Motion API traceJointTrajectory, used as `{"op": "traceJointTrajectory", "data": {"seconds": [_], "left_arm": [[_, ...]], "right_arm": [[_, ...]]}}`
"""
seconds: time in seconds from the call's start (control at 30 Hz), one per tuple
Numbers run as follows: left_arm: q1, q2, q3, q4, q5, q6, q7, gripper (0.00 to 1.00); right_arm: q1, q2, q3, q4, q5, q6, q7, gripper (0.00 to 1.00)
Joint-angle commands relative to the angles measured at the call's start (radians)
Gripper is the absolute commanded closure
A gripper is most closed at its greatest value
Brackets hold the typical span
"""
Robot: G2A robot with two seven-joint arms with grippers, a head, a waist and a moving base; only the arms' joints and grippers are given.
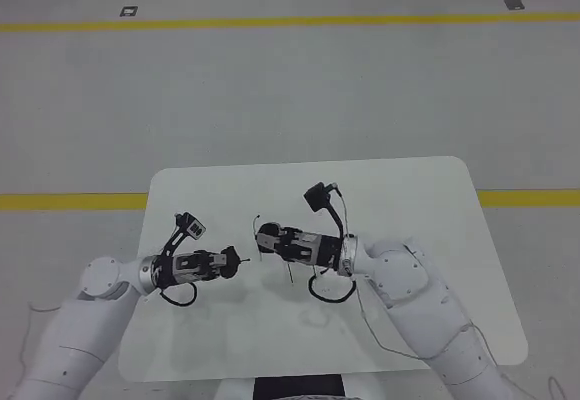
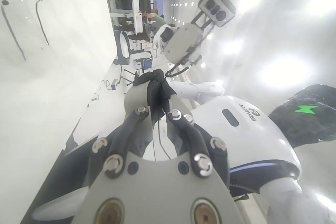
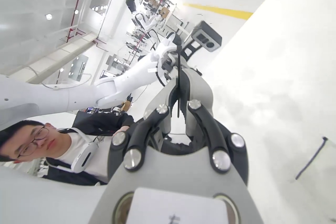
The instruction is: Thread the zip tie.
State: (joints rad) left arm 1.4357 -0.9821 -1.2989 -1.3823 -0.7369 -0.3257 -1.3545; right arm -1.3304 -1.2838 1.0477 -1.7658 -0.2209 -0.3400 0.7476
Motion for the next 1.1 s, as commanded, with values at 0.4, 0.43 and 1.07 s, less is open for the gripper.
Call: {"op": "traceJointTrajectory", "data": {"seconds": [0.4,0.43,1.07], "left_arm": [[-0.022,0.004,0.014,0.04,-0.04,-0.014,-0.035,1.0],[-0.022,0.004,0.014,0.04,-0.04,-0.014,-0.035,1.0],[-0.022,0.004,0.014,0.04,-0.04,-0.014,-0.035,1.0]], "right_arm": [[0.028,0.029,-0.076,-0.072,-0.049,0.0,-0.099,1.0],[0.028,0.029,-0.076,-0.072,-0.049,0.0,-0.099,1.0],[0.094,0.06,-0.129,-0.031,0.094,0.0,-0.208,1.0]]}}
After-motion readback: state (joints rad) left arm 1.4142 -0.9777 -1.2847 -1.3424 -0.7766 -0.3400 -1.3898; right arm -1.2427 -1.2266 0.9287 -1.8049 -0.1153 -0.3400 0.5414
